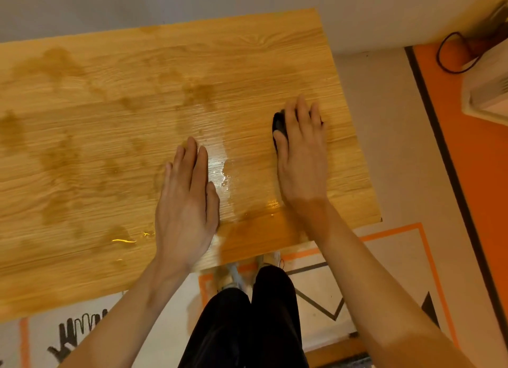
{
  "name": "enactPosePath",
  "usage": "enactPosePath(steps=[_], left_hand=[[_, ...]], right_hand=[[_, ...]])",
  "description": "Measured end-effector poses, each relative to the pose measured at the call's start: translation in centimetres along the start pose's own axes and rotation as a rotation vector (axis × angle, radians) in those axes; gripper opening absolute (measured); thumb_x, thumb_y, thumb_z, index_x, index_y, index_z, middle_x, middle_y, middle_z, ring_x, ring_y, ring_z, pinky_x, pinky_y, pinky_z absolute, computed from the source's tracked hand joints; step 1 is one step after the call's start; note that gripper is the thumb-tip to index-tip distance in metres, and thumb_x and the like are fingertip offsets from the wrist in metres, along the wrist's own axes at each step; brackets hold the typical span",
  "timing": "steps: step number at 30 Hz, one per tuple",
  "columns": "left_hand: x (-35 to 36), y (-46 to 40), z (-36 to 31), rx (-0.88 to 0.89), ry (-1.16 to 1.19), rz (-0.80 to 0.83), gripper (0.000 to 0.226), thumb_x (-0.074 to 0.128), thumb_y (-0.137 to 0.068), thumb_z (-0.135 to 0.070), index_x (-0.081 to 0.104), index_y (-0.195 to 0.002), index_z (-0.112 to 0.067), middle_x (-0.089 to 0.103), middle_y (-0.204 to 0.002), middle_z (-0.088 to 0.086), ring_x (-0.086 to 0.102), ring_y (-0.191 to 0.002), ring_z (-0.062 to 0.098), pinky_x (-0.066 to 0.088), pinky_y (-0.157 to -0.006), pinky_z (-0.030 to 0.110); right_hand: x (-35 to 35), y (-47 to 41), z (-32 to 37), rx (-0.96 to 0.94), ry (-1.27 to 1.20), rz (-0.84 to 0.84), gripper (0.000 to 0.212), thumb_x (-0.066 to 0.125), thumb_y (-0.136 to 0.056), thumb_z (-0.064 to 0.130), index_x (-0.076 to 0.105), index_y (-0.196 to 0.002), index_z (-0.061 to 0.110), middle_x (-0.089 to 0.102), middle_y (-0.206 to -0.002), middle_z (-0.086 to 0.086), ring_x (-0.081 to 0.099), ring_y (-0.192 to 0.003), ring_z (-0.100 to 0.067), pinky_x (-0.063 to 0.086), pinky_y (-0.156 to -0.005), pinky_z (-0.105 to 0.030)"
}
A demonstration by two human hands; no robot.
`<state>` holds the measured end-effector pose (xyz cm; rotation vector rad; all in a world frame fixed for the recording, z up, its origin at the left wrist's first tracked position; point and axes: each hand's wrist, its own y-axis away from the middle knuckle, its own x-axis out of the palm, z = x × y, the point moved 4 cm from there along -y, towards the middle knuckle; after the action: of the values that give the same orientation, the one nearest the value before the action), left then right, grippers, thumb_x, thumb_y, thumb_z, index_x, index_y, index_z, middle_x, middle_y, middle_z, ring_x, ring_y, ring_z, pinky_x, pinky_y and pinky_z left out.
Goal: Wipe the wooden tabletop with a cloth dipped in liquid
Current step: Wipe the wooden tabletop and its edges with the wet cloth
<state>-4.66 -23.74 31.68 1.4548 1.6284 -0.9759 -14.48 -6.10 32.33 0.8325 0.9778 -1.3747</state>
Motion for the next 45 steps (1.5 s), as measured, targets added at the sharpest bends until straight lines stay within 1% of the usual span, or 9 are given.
enactPosePath(steps=[5,9,15,22,27,30,36,41,45], left_hand=[[0.0,0.2,-0.1,0.023,0.009,-0.004,0.053,0.034,-0.106,-0.017,0.029,-0.155,0.0,0.02,-0.166,0.016,0.014,-0.156,0.029,0.004,-0.127,0.036],[0.1,0.0,-0.1,0.024,0.001,0.002,0.053,0.032,-0.107,-0.019,0.027,-0.156,-0.001,0.018,-0.167,0.015,0.012,-0.156,0.028,0.002,-0.127,0.035],[0.3,0.1,0.0,0.036,-0.037,-0.011,0.052,0.031,-0.107,-0.019,0.03,-0.155,0.002,0.021,-0.165,0.017,0.014,-0.156,0.03,0.004,-0.128,0.037],[0.3,0.2,-0.1,0.041,-0.03,-0.019,0.052,0.031,-0.107,-0.019,0.029,-0.155,0.002,0.02,-0.166,0.018,0.013,-0.156,0.03,0.007,-0.128,0.04],[0.5,0.3,0.1,0.043,-0.038,-0.038,0.051,0.032,-0.108,-0.019,0.03,-0.155,0.001,0.022,-0.165,0.017,0.016,-0.155,0.029,0.009,-0.128,0.04],[0.4,0.4,0.1,0.052,-0.053,-0.043,0.051,0.032,-0.108,-0.019,0.03,-0.155,0.002,0.023,-0.165,0.018,0.016,-0.155,0.031,0.009,-0.128,0.041],[0.5,0.3,0.0,0.039,-0.039,-0.032,0.052,0.032,-0.107,-0.019,0.029,-0.155,0.001,0.021,-0.166,0.017,0.015,-0.155,0.031,0.009,-0.128,0.041],[0.6,0.5,0.0,0.011,-0.042,-0.037,0.054,0.029,-0.107,-0.024,0.026,-0.157,-0.004,0.017,-0.168,0.011,0.011,-0.156,0.024,0.005,-0.128,0.037],[0.7,0.3,0.2,0.02,-0.074,-0.037,0.057,0.025,-0.106,-0.028,0.027,-0.157,-0.004,0.019,-0.167,0.012,0.014,-0.156,0.027,0.006,-0.128,0.037]], right_hand=[[0.5,13.4,3.1,-0.263,0.149,0.164,0.085,0.06,-0.092,0.029,0.002,-0.153,0.012,0.009,-0.16,-0.012,0.007,-0.148,-0.033,0.013,-0.119,-0.052],[0.8,13.7,1.9,-0.4,0.244,0.227,0.06,0.036,-0.098,0.03,0.013,-0.151,0.014,0.012,-0.16,-0.011,0.011,-0.147,-0.032,0.009,-0.12,-0.049],[-1.2,1.5,-2.1,0.006,0.079,-0.001,0.049,0.03,-0.105,0.022,0.02,-0.152,0.013,0.016,-0.16,-0.01,0.009,-0.148,-0.031,0.014,-0.119,-0.051],[-2.0,15.8,-1.9,-0.235,0.02,0.152,0.056,0.044,-0.096,0.017,0.027,-0.15,0.019,0.022,-0.159,-0.005,0.01,-0.149,-0.026,0.017,-0.118,-0.05],[-4.0,4.6,-7.7,0.042,-0.029,0.014,0.05,0.029,-0.103,0.027,0.027,-0.151,0.013,0.021,-0.159,-0.009,0.013,-0.148,-0.028,0.014,-0.119,-0.05],[-3.4,7.0,-6.2,0.143,-0.043,-0.058,0.049,0.034,-0.103,0.019,0.026,-0.151,0.011,0.019,-0.159,-0.011,0.01,-0.148,-0.03,0.012,-0.12,-0.05],[-2.9,15.5,-3.5,-0.212,-0.073,0.107,0.047,0.041,-0.101,0.019,0.036,-0.147,0.015,0.026,-0.158,-0.005,0.013,-0.149,-0.024,0.02,-0.117,-0.051],[-3.8,11.4,-8.3,0.23,-0.12,-0.195,0.043,0.037,-0.103,0.017,0.039,-0.145,0.009,0.031,-0.155,-0.01,0.016,-0.147,-0.027,0.018,-0.117,-0.056],[0.6,15.8,-1.0,0.228,-0.193,-0.335,0.041,0.029,-0.104,0.024,0.041,-0.142,0.013,0.035,-0.152,-0.007,0.018,-0.146,-0.028,0.01,-0.119,-0.053]])
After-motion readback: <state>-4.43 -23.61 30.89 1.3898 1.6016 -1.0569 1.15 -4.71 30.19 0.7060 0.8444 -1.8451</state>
